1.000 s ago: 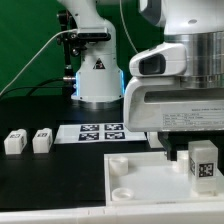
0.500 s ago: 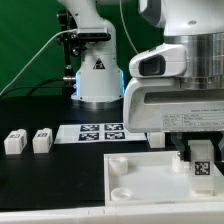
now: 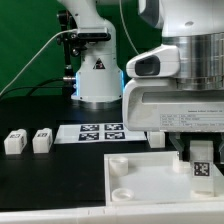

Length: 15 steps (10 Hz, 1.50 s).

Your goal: Assemble one leg

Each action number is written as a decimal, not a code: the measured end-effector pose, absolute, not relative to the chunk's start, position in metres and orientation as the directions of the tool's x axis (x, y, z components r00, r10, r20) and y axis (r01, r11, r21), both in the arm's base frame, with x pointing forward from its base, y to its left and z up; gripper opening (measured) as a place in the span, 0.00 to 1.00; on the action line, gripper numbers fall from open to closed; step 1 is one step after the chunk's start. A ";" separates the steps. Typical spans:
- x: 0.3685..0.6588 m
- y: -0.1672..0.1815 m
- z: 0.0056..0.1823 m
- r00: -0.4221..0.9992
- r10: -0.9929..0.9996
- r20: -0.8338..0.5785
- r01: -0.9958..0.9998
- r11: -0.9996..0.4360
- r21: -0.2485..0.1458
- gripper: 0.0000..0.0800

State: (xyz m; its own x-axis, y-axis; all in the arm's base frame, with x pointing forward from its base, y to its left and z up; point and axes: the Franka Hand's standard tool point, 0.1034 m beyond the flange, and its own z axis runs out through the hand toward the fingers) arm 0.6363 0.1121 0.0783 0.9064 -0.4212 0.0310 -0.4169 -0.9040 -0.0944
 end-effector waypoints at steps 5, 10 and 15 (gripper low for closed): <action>0.638 0.109 0.078 0.890 -0.454 0.047 -0.447 -0.887 -0.110 0.36; 0.637 0.109 0.076 0.890 -0.454 0.046 -0.448 -0.888 -0.109 0.81; 0.637 0.109 0.076 0.890 -0.454 0.045 -0.448 -0.888 -0.108 0.71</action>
Offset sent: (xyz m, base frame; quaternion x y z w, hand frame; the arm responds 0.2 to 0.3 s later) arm 0.0000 0.0000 0.0000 0.0000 0.0000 0.0000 1.0000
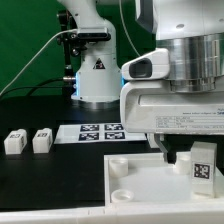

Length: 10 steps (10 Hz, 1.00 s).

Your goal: Assemble one leg

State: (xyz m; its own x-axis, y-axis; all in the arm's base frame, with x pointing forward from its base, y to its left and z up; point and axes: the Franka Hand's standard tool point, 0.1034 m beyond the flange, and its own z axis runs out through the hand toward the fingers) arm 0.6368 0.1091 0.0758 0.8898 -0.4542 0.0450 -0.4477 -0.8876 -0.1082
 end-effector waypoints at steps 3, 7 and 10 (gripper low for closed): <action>0.637 0.109 0.076 0.890 -0.454 0.045 -0.448 -0.888 -0.108 0.36; 0.637 0.109 0.076 0.866 -0.499 0.039 -0.492 -0.863 -0.110 0.36; 0.635 0.105 0.075 0.565 -0.824 -0.024 -0.821 -0.560 -0.114 0.36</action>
Offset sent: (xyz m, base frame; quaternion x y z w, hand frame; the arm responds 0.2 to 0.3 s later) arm 0.0000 0.0000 0.0000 0.0000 0.0000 0.0000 1.0000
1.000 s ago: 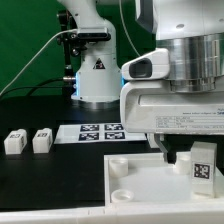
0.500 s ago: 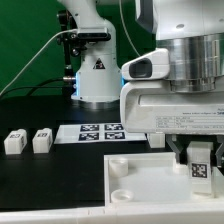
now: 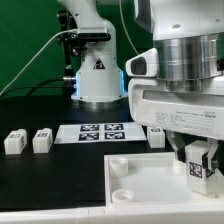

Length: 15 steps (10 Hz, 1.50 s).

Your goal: Assemble one leg

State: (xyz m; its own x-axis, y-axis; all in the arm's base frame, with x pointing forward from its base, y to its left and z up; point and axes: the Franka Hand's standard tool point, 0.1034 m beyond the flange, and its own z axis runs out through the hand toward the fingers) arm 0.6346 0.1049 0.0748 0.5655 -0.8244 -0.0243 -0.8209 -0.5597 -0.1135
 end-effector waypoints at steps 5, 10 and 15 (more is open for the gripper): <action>0.630 0.106 0.072 -0.056 -0.991 -0.126 -0.996 0.064 -0.062 0.37; 0.622 0.130 0.069 0.335 -0.939 -0.082 -0.939 -0.325 -0.113 0.78; 0.622 0.138 0.071 0.781 -0.625 -0.006 -0.620 -0.774 -0.128 0.81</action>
Offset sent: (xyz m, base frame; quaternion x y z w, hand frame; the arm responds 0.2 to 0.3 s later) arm 0.0174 0.0134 -0.0049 0.1044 -0.0317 0.4899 0.8649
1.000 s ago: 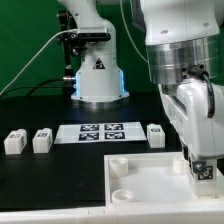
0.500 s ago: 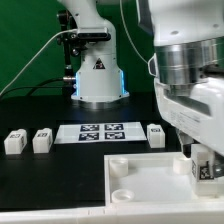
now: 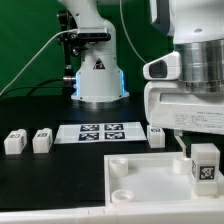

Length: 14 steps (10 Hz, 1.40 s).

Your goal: Assemble one leg

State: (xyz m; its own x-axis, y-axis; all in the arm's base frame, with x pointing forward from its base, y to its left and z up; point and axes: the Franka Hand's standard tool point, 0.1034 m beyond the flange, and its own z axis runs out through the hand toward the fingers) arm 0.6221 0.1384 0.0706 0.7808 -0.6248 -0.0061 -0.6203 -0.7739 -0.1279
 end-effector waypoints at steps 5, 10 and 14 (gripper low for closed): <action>0.629 0.135 0.074 0.985 -0.156 0.071 -0.151 -0.986 -0.067 0.81; 0.628 0.126 0.071 0.881 -0.471 0.043 -0.467 -0.881 -0.078 0.38; 0.627 0.126 0.070 0.627 -0.779 -0.006 -0.775 -0.624 -0.098 0.37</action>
Offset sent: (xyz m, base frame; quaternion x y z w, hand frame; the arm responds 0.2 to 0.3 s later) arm 0.0109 0.0101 0.0046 -0.0357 0.0019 -0.3050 0.9517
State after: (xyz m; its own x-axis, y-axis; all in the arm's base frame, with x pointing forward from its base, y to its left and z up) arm 0.6275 0.1262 0.0702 0.6273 -0.7787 -0.0058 -0.7754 -0.6238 -0.0982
